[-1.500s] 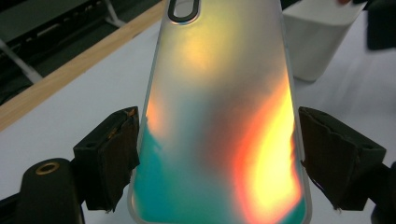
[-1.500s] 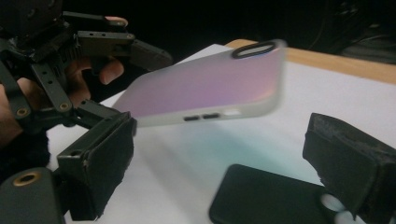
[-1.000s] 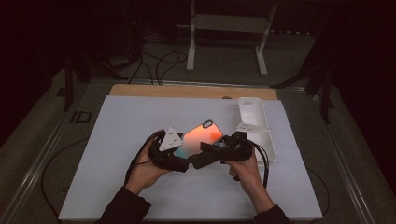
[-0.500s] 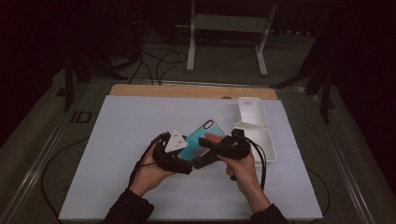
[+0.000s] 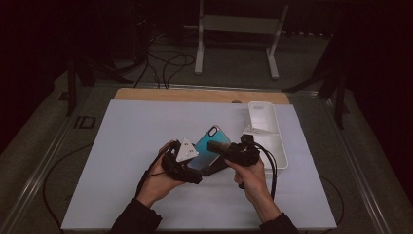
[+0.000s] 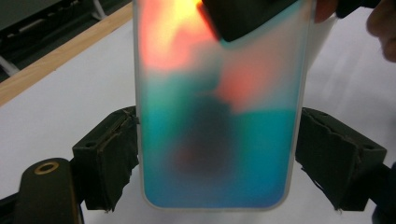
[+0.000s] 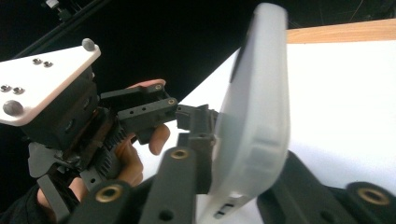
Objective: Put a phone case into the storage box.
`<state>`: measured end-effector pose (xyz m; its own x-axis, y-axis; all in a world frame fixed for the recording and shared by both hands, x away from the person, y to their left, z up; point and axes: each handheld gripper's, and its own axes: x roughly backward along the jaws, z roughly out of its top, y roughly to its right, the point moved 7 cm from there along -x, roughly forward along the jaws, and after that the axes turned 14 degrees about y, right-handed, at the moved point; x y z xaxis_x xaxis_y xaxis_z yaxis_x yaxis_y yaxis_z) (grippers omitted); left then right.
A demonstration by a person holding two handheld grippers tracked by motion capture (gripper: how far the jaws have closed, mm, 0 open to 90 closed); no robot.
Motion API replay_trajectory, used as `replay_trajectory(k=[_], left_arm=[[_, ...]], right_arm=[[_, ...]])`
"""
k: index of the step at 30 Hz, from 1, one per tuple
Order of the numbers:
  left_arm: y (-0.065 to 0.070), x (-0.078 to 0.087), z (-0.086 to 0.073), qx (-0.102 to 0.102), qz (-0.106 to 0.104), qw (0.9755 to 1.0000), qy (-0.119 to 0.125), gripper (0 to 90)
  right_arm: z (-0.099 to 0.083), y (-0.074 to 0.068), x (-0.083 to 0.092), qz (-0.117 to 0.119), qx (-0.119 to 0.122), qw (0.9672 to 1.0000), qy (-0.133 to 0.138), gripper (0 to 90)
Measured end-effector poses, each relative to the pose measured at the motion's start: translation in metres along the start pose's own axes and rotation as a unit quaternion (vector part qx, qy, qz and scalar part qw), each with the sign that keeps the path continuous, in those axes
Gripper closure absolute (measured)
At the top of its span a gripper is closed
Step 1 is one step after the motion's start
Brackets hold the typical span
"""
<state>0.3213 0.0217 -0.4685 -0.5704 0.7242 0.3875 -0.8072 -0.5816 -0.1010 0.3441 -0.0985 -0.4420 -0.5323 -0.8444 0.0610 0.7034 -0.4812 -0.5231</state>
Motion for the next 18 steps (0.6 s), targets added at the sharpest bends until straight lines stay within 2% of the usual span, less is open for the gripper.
replay_trajectory(k=[2,6,13,16,17,18], left_arm=[[0.0,0.0,-0.001,0.004,-0.004,1.0,0.001,20.1],[-0.001,0.002,-0.003,0.011,-0.012,0.9999,0.002,20.3],[-0.008,0.009,-0.005,0.047,-0.033,0.9982,0.015,18.4],[-0.009,0.01,-0.005,0.051,-0.036,0.9979,0.016,18.1],[-0.01,0.012,-0.006,0.064,-0.046,0.9967,0.02,18.1],[-0.011,0.013,-0.006,0.068,-0.051,0.9962,0.021,18.1]], right_arm=[[-0.001,-0.001,0.0,-0.001,0.008,1.0,-0.001,85.5],[0.0,-0.003,0.001,-0.005,0.026,0.9997,0.0,86.3],[0.002,-0.004,0.003,-0.001,0.039,0.9992,-0.005,86.3],[0.002,-0.005,0.004,0.001,0.042,0.9991,-0.007,86.4],[0.003,-0.007,0.005,0.007,0.05,0.9987,-0.007,86.3],[0.003,-0.008,0.005,0.008,0.05,0.9987,-0.007,86.4]])
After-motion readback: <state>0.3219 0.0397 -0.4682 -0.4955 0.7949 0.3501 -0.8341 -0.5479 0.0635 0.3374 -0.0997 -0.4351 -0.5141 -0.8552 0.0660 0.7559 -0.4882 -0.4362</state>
